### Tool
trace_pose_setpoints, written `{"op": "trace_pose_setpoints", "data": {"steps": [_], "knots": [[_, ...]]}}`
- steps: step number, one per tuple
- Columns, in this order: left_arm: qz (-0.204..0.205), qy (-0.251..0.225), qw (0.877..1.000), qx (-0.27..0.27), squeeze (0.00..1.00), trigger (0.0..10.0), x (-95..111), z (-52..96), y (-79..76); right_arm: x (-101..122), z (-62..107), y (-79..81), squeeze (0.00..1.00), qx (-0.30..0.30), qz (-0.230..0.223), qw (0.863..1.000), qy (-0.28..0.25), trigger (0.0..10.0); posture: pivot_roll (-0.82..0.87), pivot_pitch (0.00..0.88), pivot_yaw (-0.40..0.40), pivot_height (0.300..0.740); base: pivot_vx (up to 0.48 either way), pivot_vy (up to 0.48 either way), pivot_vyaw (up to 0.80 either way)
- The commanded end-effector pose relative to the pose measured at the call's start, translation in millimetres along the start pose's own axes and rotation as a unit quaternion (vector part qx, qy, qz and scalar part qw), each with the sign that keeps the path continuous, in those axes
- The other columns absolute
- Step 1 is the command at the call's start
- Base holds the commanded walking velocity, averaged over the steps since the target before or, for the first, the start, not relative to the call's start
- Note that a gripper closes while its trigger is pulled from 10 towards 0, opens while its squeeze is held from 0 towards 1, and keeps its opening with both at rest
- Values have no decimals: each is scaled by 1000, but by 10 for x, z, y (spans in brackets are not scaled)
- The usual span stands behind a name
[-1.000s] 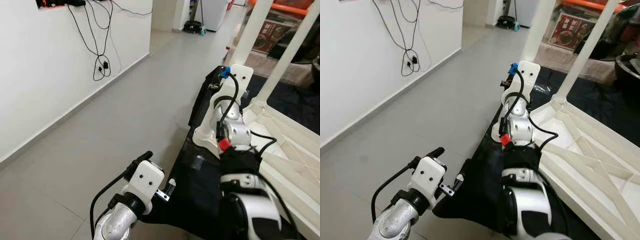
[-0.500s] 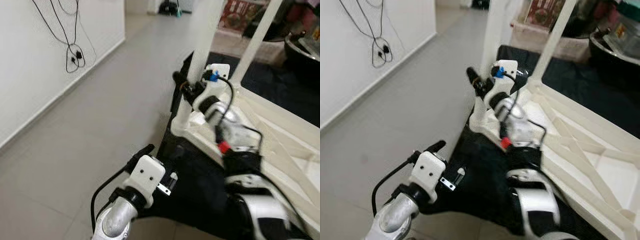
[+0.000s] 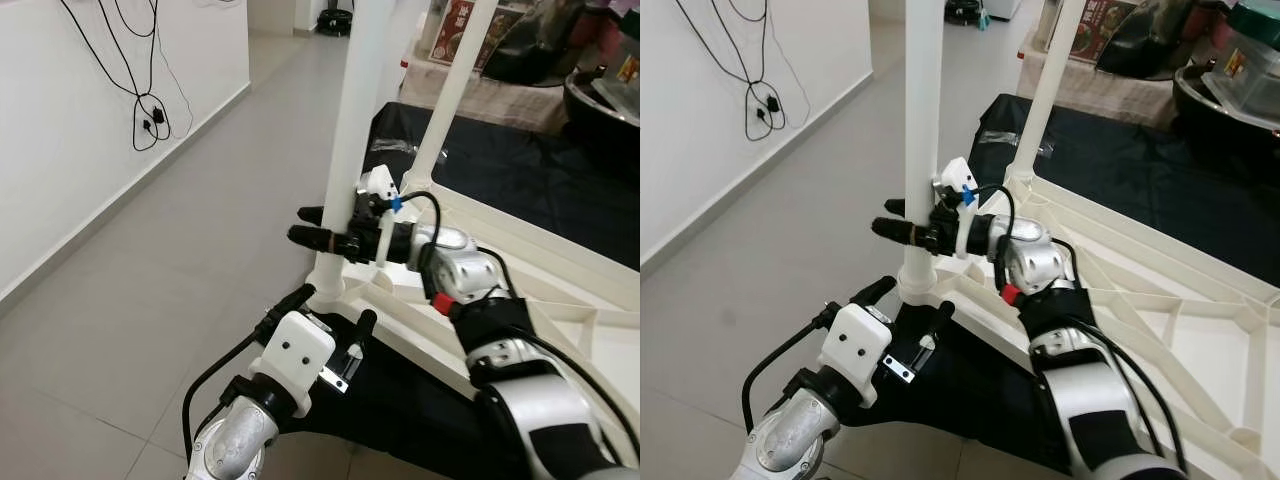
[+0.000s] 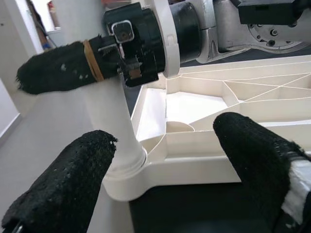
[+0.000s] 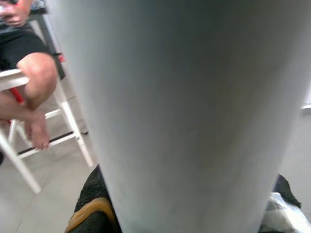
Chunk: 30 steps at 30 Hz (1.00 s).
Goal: Building children table
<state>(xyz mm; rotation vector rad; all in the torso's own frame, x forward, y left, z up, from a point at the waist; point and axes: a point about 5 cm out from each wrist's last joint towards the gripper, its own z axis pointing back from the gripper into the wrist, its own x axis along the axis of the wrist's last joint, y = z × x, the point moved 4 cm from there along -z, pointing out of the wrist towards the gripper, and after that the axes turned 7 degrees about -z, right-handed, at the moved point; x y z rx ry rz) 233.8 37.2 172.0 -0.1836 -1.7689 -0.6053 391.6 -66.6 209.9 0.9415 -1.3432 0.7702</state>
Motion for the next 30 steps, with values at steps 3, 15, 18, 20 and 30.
{"op": "trace_pose_setpoints", "data": {"steps": [3,15,18,20,30], "knots": [[-2,-2,1000,1,0,10000,5,14,-6,227,9,-3,0,3,-27,997,-70,0,146,87,-91,740,0,0,0],[-2,4,1000,1,0,10000,-27,12,-7,-284,976,-960,0,-633,-51,773,-20,0,133,95,-87,740,0,0,0],[-3,4,1000,1,0,10000,-27,11,-5,-278,1111,-932,0,-674,-44,737,-29,0,135,96,-88,740,0,0,0],[-3,5,1000,1,0,10000,-33,11,-2,-248,1158,-900,0,-692,-39,720,-37,0,135,96,-88,740,0,0,0],[-4,10,1000,1,0,10000,-58,13,-1,240,485,-712,1000,-535,-57,823,-183,10000,131,100,-86,740,0,0,0]]}}
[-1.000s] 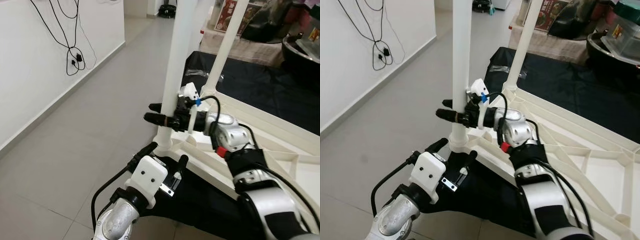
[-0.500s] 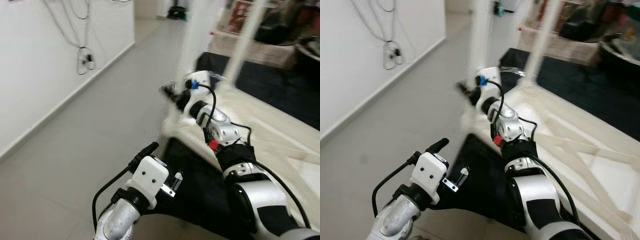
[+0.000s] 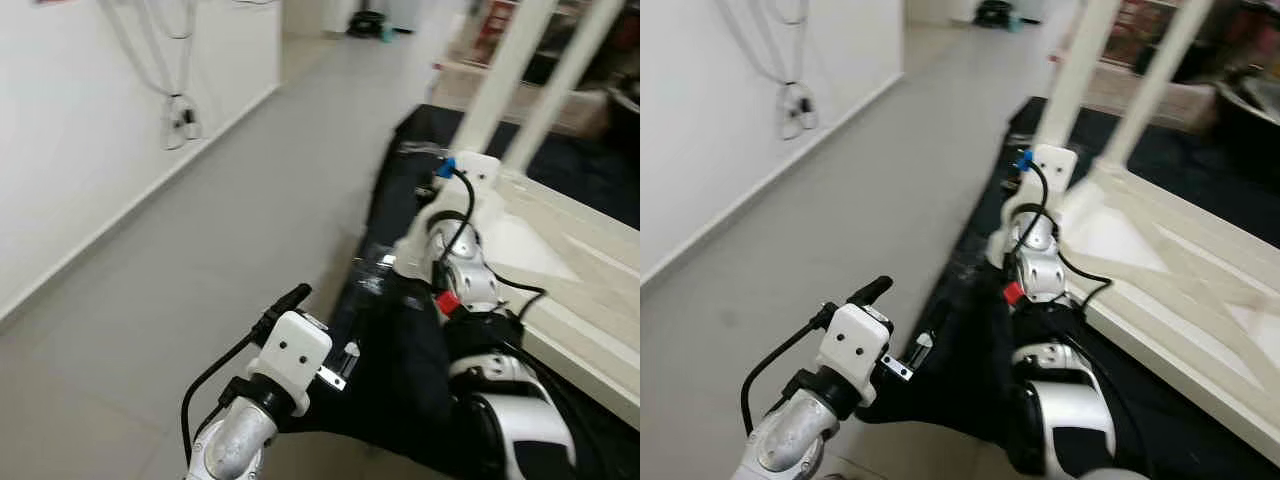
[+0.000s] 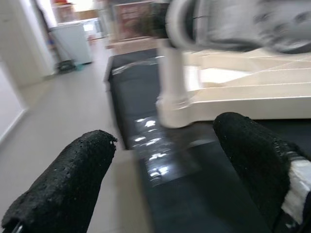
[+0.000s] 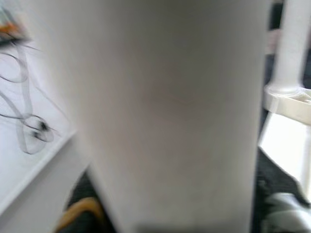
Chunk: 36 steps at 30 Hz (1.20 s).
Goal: Building children table
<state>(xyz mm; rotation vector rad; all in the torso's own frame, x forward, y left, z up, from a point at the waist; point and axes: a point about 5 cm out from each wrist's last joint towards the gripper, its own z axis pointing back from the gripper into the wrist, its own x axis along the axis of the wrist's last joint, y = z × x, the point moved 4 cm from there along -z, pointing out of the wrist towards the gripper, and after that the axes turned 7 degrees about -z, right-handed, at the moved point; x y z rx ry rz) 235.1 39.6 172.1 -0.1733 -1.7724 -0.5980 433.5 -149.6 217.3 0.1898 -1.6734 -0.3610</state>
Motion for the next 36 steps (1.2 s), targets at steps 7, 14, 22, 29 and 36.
{"op": "trace_pose_setpoints", "data": {"steps": [7,14,22,29,36], "knots": [[-3,11,1000,-4,0,10000,-56,11,-22,141,-70,272,0,172,-15,985,12,10000,133,99,-88,740,0,0,0],[-3,11,1000,-2,0,10000,-59,13,-11,54,328,531,0,480,-30,870,110,10000,135,94,-89,740,0,0,0],[-4,9,1000,-4,0,10000,-49,14,-26,-171,737,633,0,657,-5,725,208,10000,149,84,-91,740,0,0,0],[-5,10,1000,-3,0,10000,-46,21,-30,-213,696,707,0,653,2,730,202,0,153,80,-94,740,0,0,0],[-4,11,1000,-3,0,10000,-55,31,-41,-212,325,576,0,489,32,860,141,0,148,71,-92,740,0,0,0]]}}
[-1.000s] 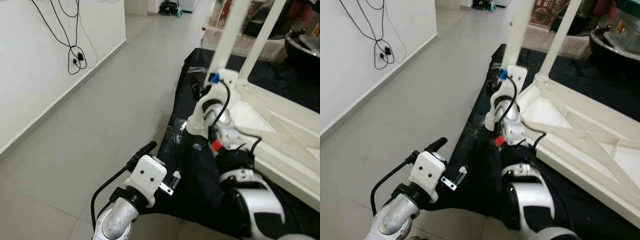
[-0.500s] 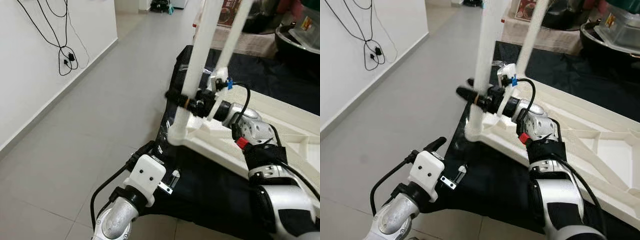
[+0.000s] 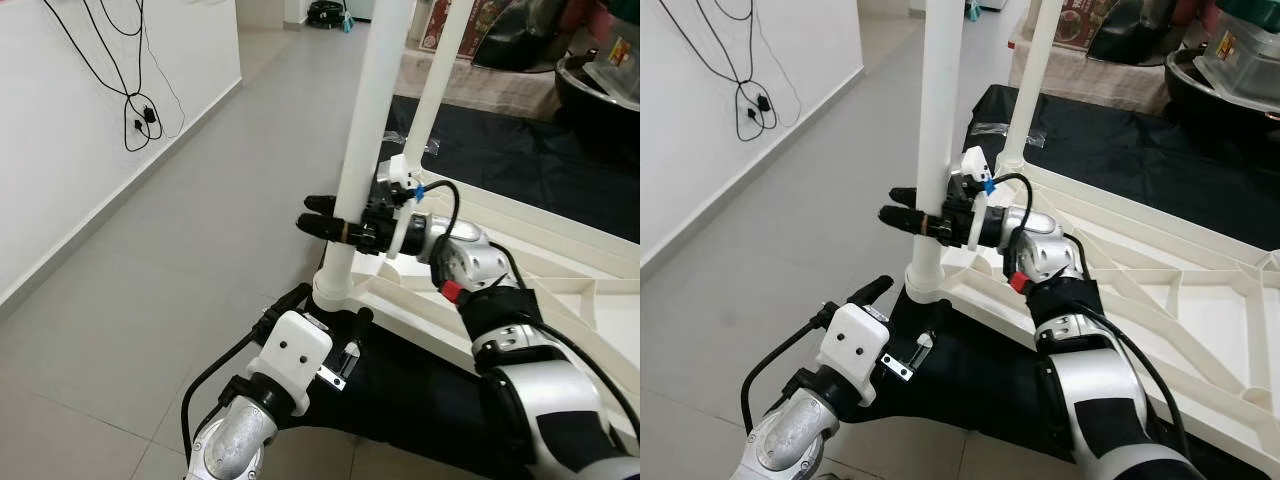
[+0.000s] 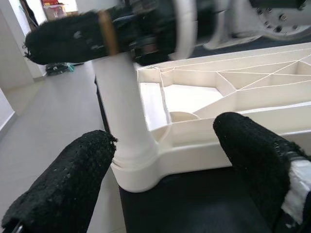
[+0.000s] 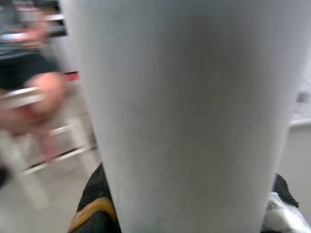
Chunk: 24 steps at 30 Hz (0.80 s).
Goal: Building children table
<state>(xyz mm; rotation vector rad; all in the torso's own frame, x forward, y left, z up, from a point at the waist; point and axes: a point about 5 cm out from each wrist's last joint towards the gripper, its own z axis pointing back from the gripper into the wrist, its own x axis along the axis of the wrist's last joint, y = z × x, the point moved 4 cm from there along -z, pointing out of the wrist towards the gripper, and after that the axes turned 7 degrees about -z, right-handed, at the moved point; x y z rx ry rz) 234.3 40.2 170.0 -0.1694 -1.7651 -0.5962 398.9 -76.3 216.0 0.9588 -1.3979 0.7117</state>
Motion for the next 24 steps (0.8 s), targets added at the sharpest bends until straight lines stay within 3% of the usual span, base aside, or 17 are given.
{"op": "trace_pose_setpoints", "data": {"steps": [1,2,3,4,7,8,9,11,12,14,17,18,19,21,22,23,24], "knots": [[-4,7,1000,-5,0,10000,-38,16,-39,-12,69,-297,0,-149,-6,989,-13,0,149,68,-92,740,0,0,0],[-4,7,1000,-5,0,10000,-42,18,-37,-59,199,-540,0,-283,2,959,-6,0,144,70,-88,740,0,0,0],[-4,7,1000,-5,0,10000,-42,18,-37,-59,199,-540,0,-283,2,959,-6,0,144,70,-88,740,0,0,0],[-4,8,1000,-5,0,10000,-43,20,-35,-88,268,-624,0,-333,3,943,0,0,144,70,-88,740,0,0,0],[-3,8,1000,-5,0,10000,-44,22,-34,-108,304,-662,0,-355,2,935,4,0,144,70,-88,740,0,0,0],[-4,8,1000,-7,0,10000,-51,18,-39,-298,770,-885,0,-543,-15,839,25,0,139,68,-83,740,0,0,0],[-4,8,1000,-7,0,10000,-51,18,-39,-298,770,-885,0,-543,-15,839,25,0,139,68,-83,740,0,0,0],[-4,8,1000,-8,0,10000,-50,11,-43,-381,1073,-914,0,-646,-25,763,23,0,142,70,-87,740,0,0,0],[-4,8,1000,-8,0,10000,-50,11,-43,-381,1073,-914,0,-646,-25,763,23,0,142,70,-87,740,0,0,0],[-3,8,1000,-8,0,10000,-45,6,-42,-356,1070,-825,0,-674,-41,737,-5,0,138,75,-87,740,0,0,0],[-3,8,1000,-8,0,10000,-46,5,-45,-336,1019,-780,0,-676,-48,735,-18,0,137,75,-90,740,0,0,0],[-3,9,1000,-8,0,10000,-48,6,-45,-307,887,-738,0,-661,-67,746,-41,10000,138,77,-91,740,0,0,0],[-3,9,1000,-8,0,10000,-48,6,-45,-307,887,-738,0,-661,-67,746,-41,10000,138,77,-91,740,0,0,0],[-2,10,1000,-7,0,10000,-52,5,-44,-125,531,-643,0,-582,-95,799,-119,10000,136,81,-89,740,0,0,0],[-2,10,1000,-7,0,10000,-52,5,-44,-125,531,-643,0,-582,-95,799,-119,10000,136,81,-89,740,0,0,0],[-2,10,1000,-6,0,10000,-54,5,-44,-6,425,-600,1000,-544,-77,823,-142,10000,138,84,-91,740,0,0,0],[-2,10,1000,-6,0,10000,-54,4,-43,91,349,-558,1000,-516,-63,840,-157,10000,137,85,-91,740,0,0,0]]}}
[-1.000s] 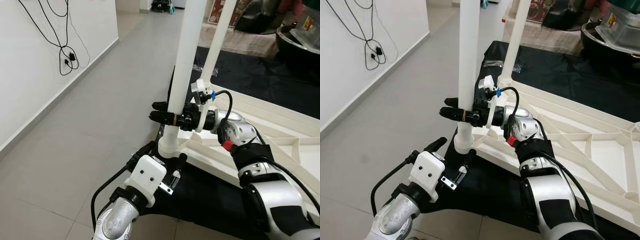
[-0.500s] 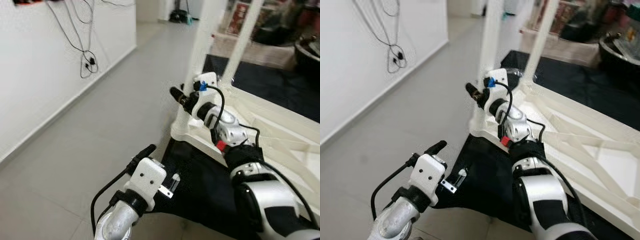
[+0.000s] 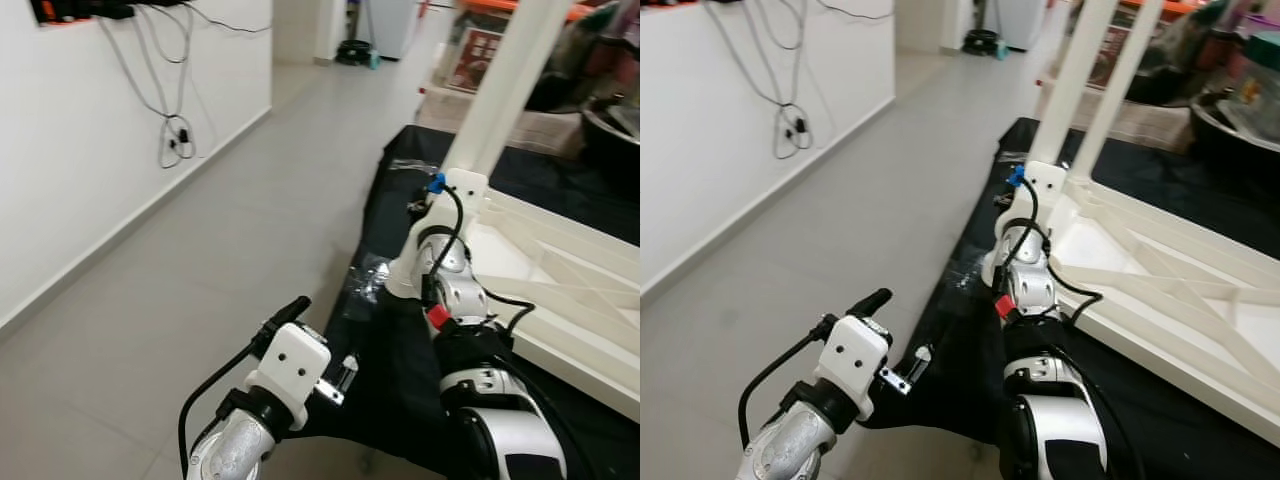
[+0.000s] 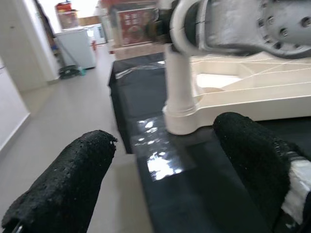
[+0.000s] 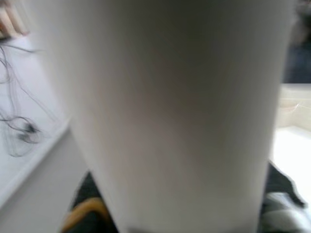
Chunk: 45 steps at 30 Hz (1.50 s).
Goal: Building children table
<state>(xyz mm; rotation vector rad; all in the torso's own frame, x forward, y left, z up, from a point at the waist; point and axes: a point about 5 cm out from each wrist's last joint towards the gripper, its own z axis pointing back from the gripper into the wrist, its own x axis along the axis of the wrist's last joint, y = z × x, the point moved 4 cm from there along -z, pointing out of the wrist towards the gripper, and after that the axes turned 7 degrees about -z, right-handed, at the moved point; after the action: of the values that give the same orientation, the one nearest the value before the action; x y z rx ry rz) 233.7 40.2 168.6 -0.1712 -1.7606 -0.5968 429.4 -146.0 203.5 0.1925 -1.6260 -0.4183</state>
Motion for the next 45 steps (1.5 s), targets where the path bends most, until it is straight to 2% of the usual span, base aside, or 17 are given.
{"op": "trace_pose_setpoints", "data": {"steps": [1,2,3,9,10,14,17,19,21,24,25,26,31,34,36,38,45], "knots": [[-3,8,1000,-5,0,10000,-42,-4,-35,60,-10,157,1000,49,-9,999,-13,10000,137,85,-91,740,0,0,0],[-3,9,1000,-5,0,10000,-44,-4,-35,107,-10,257,788,88,-9,996,-21,10000,138,85,-92,740,0,0,0],[-2,9,1000,-4,0,10000,-44,-6,-31,83,21,444,0,184,-38,982,16,10000,136,86,-90,740,0,0,0],[-2,9,1000,-4,0,10000,-46,-8,-29,44,115,567,0,302,-34,951,52,10000,139,89,-92,740,0,0,0],[-3,9,1000,-3,0,10000,-47,-7,-25,8,263,594,0,423,-23,901,95,10000,136,90,-92,740,0,0,0],[-3,10,1000,-2,0,10000,-50,-5,-21,-21,385,580,0,498,-13,857,131,10000,138,92,-93,740,0,0,0],[-4,10,1000,-3,0,10000,-47,-6,-23,-145,561,549,0,579,20,792,195,10000,140,96,-93,740,0,0,0],[-4,10,1000,-3,0,10000,-47,-6,-23,-145,561,549,0,579,20,792,195,10000,140,96,-93,740,0,0,0],[-4,10,1000,-3,0,10000,-46,-4,-22,-225,695,572,0,628,42,745,222,10000,145,97,-93,740,0,0,0],[-4,10,1000,-3,0,10000,-47,-1,-20,-264,732,594,0,641,53,731,229,10000,146,100,-93,740,0,0,0],[-4,11,1000,-2,0,10000,-47,1,-19,-292,744,611,0,645,62,726,230,8392,146,100,-93,740,0,0,0],[-4,11,1000,-2,0,10000,-47,3,-18,-312,736,624,0,644,70,728,227,0,146,101,-90,740,0,0,0],[-4,12,1000,-2,0,10000,-49,7,-14,-261,543,657,0,587,88,786,174,0,147,102,-91,740,0,0,0],[-4,13,1000,-2,0,10000,-53,7,-15,-166,84,440,0,370,113,915,117,0,140,102,-88,740,0,0,0],[-4,13,1000,-2,0,10000,-53,7,-15,-166,84,440,0,370,113,915,117,0,140,102,-88,740,0,0,0],[-3,13,1000,-3,0,10000,-59,6,-19,-171,-117,0,0,164,111,974,110,0,135,101,-89,740,0,0,0],[-4,13,1000,-6,0,10000,-61,0,-28,-307,73,-708,0,-132,83,981,114,0,138,91,-89,740,0,0,0]]}}
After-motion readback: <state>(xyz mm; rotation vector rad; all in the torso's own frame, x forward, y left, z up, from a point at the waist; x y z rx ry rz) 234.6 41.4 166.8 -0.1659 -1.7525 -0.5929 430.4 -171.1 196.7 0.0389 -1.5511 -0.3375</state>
